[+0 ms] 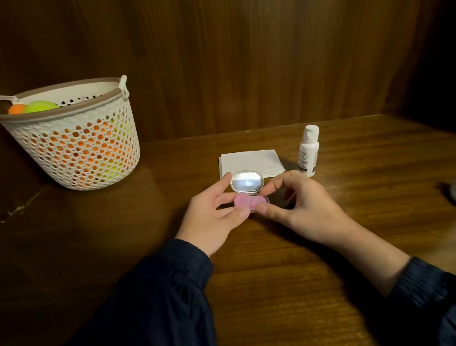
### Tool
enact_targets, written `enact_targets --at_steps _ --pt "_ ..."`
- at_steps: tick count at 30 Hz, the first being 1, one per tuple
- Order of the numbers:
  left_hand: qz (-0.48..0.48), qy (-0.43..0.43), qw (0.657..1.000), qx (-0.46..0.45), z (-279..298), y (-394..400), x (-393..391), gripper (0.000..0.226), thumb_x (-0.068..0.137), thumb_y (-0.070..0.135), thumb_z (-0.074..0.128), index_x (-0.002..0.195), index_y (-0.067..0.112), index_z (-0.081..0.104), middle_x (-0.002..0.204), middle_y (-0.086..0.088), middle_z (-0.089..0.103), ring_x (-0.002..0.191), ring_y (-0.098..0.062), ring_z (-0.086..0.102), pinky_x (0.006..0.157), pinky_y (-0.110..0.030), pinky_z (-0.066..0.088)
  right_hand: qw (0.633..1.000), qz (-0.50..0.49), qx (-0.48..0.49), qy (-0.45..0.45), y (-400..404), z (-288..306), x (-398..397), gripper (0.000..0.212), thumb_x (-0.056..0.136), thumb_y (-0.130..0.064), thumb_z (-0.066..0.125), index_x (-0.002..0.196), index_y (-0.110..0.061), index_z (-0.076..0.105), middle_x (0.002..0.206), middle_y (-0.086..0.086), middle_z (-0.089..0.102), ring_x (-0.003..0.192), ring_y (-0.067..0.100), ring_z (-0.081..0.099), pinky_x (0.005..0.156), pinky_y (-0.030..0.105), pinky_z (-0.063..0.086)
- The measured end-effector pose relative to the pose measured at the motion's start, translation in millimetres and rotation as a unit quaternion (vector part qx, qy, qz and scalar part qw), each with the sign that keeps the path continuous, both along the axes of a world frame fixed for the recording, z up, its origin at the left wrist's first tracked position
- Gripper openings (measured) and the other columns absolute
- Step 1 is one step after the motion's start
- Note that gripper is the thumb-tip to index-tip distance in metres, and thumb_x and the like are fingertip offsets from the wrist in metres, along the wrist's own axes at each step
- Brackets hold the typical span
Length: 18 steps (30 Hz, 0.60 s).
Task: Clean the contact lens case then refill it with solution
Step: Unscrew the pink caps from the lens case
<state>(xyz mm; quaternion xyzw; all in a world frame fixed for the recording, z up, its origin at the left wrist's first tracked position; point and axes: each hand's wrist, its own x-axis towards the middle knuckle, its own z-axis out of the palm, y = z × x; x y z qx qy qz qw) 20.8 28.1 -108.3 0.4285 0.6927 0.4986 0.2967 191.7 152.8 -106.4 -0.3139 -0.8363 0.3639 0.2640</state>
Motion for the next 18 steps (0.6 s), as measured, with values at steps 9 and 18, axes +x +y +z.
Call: enact_targets --at_steps 9,18 --pt "0.009 -0.021 1.000 0.005 -1.4 -0.5 -1.3 0.087 0.093 0.012 0.081 0.163 0.032 0.034 0.135 0.015 0.064 0.131 -0.010 0.062 0.115 -0.045 0.051 1.000 0.027 -0.006 0.008 -1.6 -1.0 -2.0 0.014 0.086 -0.048 0.083 0.091 -0.037 0.075 0.097 -0.021 0.074 0.106 0.010 0.064 0.096 0.049 0.057" --pt "-0.010 -0.011 1.000 0.017 0.2 0.6 0.5 0.085 0.093 0.010 0.080 0.163 0.029 0.035 0.147 0.010 0.061 0.130 -0.005 0.060 0.115 -0.042 0.051 0.998 0.043 0.011 0.054 -4.8 -1.8 -1.9 0.015 0.091 -0.038 0.081 0.104 -0.036 0.073 0.090 -0.024 0.078 0.103 0.010 0.067 0.098 0.049 0.053"
